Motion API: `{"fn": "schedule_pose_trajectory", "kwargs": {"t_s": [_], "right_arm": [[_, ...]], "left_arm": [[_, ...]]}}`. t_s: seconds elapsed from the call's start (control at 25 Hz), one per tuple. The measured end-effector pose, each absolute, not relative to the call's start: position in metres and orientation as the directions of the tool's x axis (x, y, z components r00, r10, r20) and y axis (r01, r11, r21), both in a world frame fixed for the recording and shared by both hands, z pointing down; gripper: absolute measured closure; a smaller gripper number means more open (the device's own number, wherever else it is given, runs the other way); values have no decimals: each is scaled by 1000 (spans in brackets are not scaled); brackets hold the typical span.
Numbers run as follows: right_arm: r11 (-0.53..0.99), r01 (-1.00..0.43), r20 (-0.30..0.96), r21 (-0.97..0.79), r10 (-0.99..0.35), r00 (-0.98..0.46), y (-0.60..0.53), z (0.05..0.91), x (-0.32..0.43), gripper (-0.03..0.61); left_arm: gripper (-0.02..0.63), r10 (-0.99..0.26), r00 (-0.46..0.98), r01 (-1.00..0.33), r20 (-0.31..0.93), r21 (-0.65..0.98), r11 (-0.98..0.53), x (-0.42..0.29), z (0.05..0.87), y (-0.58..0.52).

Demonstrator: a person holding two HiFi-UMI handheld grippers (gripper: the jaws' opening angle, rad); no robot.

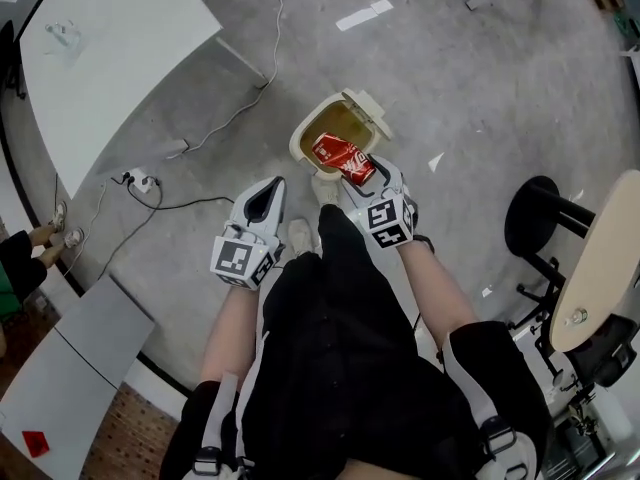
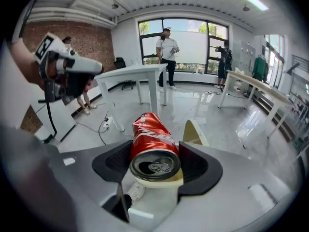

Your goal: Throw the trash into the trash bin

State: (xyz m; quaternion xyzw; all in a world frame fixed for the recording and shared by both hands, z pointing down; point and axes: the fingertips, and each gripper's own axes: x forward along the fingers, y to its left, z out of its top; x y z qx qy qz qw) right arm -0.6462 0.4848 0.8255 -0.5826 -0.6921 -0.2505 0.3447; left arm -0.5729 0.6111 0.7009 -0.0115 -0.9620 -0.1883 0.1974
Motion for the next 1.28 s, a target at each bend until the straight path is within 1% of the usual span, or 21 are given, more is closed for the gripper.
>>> {"fn": "schedule_pose_trajectory", "kwargs": {"t_s": [0.16,0.44,0.6,0.72,0.88,0.96,1.0,1.04,1.16,1.28], "right_arm": [[65,998,852,14,521,-46,485,891,-639,281],[-57,998,935,42,355,-19,494,965,-641,281],[-83,995,951,52,307,-24,501,988,-647,279],[-118,992,963,49,269,-16,503,1001,-645,281],[-186,979,968,78,249,-30,509,1011,-648,279],[-181,981,970,63,243,-18,512,1014,-648,273],[-174,983,971,51,239,-8,514,1015,-648,239],[-166,985,971,42,238,-1,515,1014,-648,224],[-138,990,970,36,244,-1,517,1011,-647,229],[-86,995,963,47,270,-22,513,1004,-647,270]], "left_arm": [[612,-42,-911,120,409,363,924,-566,716,615],[612,-30,-901,146,432,368,918,-555,723,621],[612,-30,-897,159,440,385,909,-541,726,625],[612,1,-892,198,452,389,900,-528,729,636],[612,32,-886,219,463,355,909,-512,732,649],[612,44,-880,230,474,343,911,-506,735,653],[612,47,-878,234,476,344,909,-504,736,655],[612,47,-879,237,475,347,907,-504,736,656],[612,32,-883,224,468,362,905,-501,734,653],[612,19,-886,211,463,367,906,-495,734,650]]}}
